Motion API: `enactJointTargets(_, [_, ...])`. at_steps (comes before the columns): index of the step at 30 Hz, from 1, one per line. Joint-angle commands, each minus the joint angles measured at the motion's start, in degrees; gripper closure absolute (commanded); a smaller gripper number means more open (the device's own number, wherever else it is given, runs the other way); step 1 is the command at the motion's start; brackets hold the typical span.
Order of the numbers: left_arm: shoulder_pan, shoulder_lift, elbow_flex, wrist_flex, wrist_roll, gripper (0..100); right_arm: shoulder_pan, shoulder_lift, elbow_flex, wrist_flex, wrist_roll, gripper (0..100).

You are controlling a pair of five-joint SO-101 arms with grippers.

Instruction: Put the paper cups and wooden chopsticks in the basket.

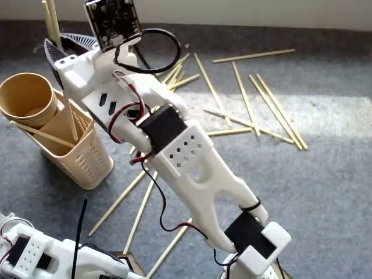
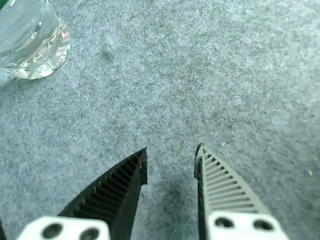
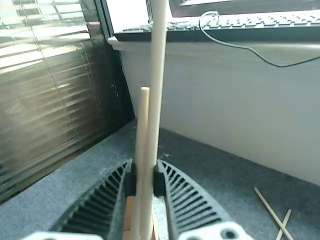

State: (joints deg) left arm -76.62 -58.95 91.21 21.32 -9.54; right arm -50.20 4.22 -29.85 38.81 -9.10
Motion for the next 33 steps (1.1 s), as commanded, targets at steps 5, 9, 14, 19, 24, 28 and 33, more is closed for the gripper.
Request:
enactJointTargets(5, [-0.8,-0.9,-0.5,-0.8,-0.3,82,0.5,5.1,1.9,-1.6,1.1,98.7])
enactJointTargets(9, [-0.7,-0.9,-0.5,-0.8,-0.3,82,0.7,5.2,1.4,7.5,6.2,84.8])
enactJointTargets(14, [-0.7,-0.9,-0.3,-0.8,-0.2,82,1.0,5.4,-0.5,10.7,1.0,74.8])
enactJointTargets(19, [-0.7,-0.9,-0.5,-0.8,-0.2,82,0.2,5.2,-0.7,10.4,0.6,74.8])
enactJointTargets(24, [-0.7,-0.9,-0.5,-0.8,-0.2,82,1.0,5.0,-5.5,12.5,0.6,74.9])
enactJointTargets(28, [-0.7,-1.0,-0.9,-1.1,-0.3,82,2.3,2.3,-15.9,24.5,2.7,74.9])
enactJointTargets(33, [0.1,-1.0,-11.1,4.1,-1.4,82,6.9,-1.5,-26.9,48.0,21.0,75.0])
